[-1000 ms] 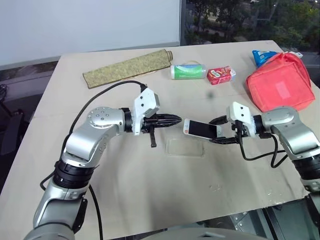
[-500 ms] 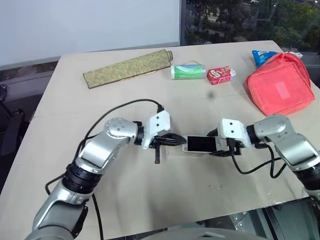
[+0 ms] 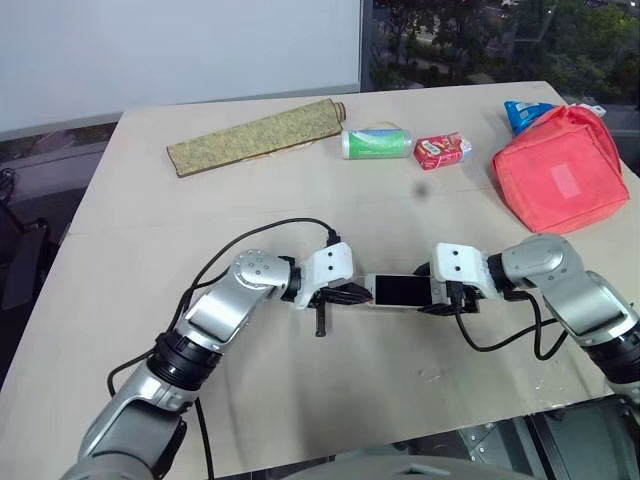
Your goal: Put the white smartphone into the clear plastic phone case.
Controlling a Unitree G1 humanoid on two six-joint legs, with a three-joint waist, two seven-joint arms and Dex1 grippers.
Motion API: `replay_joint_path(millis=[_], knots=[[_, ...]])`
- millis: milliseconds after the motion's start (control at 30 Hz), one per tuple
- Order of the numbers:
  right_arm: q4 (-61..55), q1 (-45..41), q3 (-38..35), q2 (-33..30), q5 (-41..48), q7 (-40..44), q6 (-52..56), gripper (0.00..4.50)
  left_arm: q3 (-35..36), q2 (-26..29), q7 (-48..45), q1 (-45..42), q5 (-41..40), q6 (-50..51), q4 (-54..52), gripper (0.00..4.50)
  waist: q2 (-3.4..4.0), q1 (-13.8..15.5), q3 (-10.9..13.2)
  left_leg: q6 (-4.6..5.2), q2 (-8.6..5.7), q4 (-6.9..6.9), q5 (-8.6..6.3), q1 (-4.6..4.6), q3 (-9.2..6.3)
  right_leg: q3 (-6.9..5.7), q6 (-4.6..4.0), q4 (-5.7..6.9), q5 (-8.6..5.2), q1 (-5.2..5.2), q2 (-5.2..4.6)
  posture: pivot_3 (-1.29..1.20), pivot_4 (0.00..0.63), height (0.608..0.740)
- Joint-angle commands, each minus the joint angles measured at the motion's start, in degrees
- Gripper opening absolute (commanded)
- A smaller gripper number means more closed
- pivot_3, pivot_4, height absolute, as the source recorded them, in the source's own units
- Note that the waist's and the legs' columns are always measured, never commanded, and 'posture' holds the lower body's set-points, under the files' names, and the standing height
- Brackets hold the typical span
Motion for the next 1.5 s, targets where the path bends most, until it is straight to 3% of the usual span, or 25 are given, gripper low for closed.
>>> replay_joint_path(millis=[33, 233, 300, 367, 567, 733, 833, 967, 1067, 1200, 1367, 1500], knots=[[-1.32, -1.68, 0.61, 0.47, -0.32, 0.27, -0.05, 2.76, -1.28, -0.51, 0.18, 0.26, 1.90, -0.85, 1.43, 0.00, 0.00, -0.07, 0.00, 0.00, 0.00, 0.00, 0.00, 0.00, 0.00, 0.00, 0.00, 0.00, 0.00, 0.00, 0.00, 0.00, 0.150, 0.740], [-1.93, -2.45, 2.71, 0.32, -0.35, 3.49, -2.41, 2.76, -1.79, -0.94, -0.14, 1.54, 2.66, -0.73, 1.73, 0.00, 0.02, -0.09, -0.02, 0.00, 0.02, 0.00, 0.00, 0.06, -0.01, 0.00, 0.04, 0.08, -0.02, 0.01, 0.03, 0.00, 0.150, 0.740], [-2.21, -2.36, 3.14, -0.23, 0.21, 5.42, -2.78, 3.83, -1.94, -1.04, -0.03, 2.06, 2.60, 0.53, 1.72, 0.00, 0.01, -0.08, -0.02, 0.00, 0.02, 0.00, 0.00, 0.07, 0.00, 0.00, 0.05, 0.08, -0.03, 0.01, 0.04, 0.00, 0.150, 0.740], [-2.64, -1.88, 3.01, -0.67, 0.53, 6.40, -2.99, 4.47, -2.17, -1.18, 0.24, 2.51, 2.87, 1.29, 1.80, 0.00, 0.00, 0.01, -0.05, 0.00, 0.03, 0.00, 0.00, 0.06, -0.02, -0.01, 0.04, 0.08, -0.03, 0.01, 0.04, 0.00, 0.150, 0.740], [-0.93, -4.27, -0.89, 2.57, 0.03, 0.39, -0.26, 4.47, -3.07, -1.24, 0.15, 3.33, 3.59, 0.98, 2.73, 0.00, 0.01, 0.01, -0.11, 0.00, 0.01, 0.01, 0.00, 0.09, 0.01, -0.01, 0.03, 0.08, -0.02, 0.05, -0.03, 0.00, 0.150, 0.740], [-3.74, -3.37, -6.67, -1.14, 3.96, 0.63, 4.61, 4.47, -3.17, -1.44, 0.47, 3.71, 3.98, 0.60, 3.58, 0.00, 0.01, 0.34, -0.13, 0.00, -0.01, 0.02, 0.01, 0.12, -0.04, -0.04, 0.00, 0.08, 0.01, 0.12, -0.07, 0.00, 0.150, 0.740], [-5.84, -0.90, -9.90, -5.92, 6.16, 2.39, 6.41, 3.73, -3.23, -1.46, 0.45, 4.23, 4.02, 0.53, 4.11, 0.00, 0.03, 0.53, -0.14, 0.00, -0.02, 0.01, 0.00, 0.13, -0.04, -0.05, -0.01, 0.04, 0.01, 0.15, -0.11, 0.00, 0.150, 0.740], [-7.59, 3.28, -9.95, -11.72, 6.71, 4.17, 7.04, 1.64, -2.34, -2.27, 1.16, 4.66, 3.80, -0.85, 5.55, 0.00, 0.06, 0.48, -0.18, 0.01, -0.03, 0.01, -0.01, 0.16, -0.08, -0.10, 0.06, -0.01, -0.04, 0.22, -0.12, 0.00, 0.150, 0.740], [-6.44, 4.38, -7.31, -11.97, 3.78, 2.17, 5.86, 0.15, 2.14, -4.88, 3.65, 3.08, 1.40, -1.89, 3.97, 0.00, 0.06, 0.38, -0.18, 0.01, -0.02, 0.02, 0.00, 0.26, -0.06, -0.11, 0.10, -0.02, -0.06, 0.30, -0.12, 0.00, 0.150, 0.740], [-4.80, 3.95, -4.13, -11.75, 1.13, 1.81, 4.55, 0.06, 8.37, -2.73, 3.26, 0.34, -2.71, 2.88, -3.09, 0.00, 0.01, -0.15, -0.12, 0.00, 0.00, 0.12, 0.00, 0.21, -0.05, -0.11, 0.11, 0.03, -0.05, 0.26, -0.09, 0.00, 0.150, 0.740], [-2.84, 1.99, -1.78, -9.69, -0.46, 1.59, 3.39, 0.06, 11.76, 7.09, 0.84, -0.57, -1.71, 5.19, -4.68, 0.00, 0.03, -0.30, -0.04, 0.00, 0.10, 0.06, 0.00, 0.02, -0.06, -0.12, 0.09, 0.12, -0.05, -0.04, 0.06, 0.00, 0.150, 0.740], [-2.05, 0.66, -0.35, -7.70, -0.98, 1.80, 3.18, 0.06, 13.10, 13.58, -2.49, 3.52, -2.58, 6.20, -3.93, 0.00, 0.06, -0.23, -0.01, 0.00, 0.10, -0.08, 0.00, 0.02, -0.02, -0.11, 0.02, 0.04, -0.06, -0.06, 0.03, 0.00, 0.150, 0.740]])
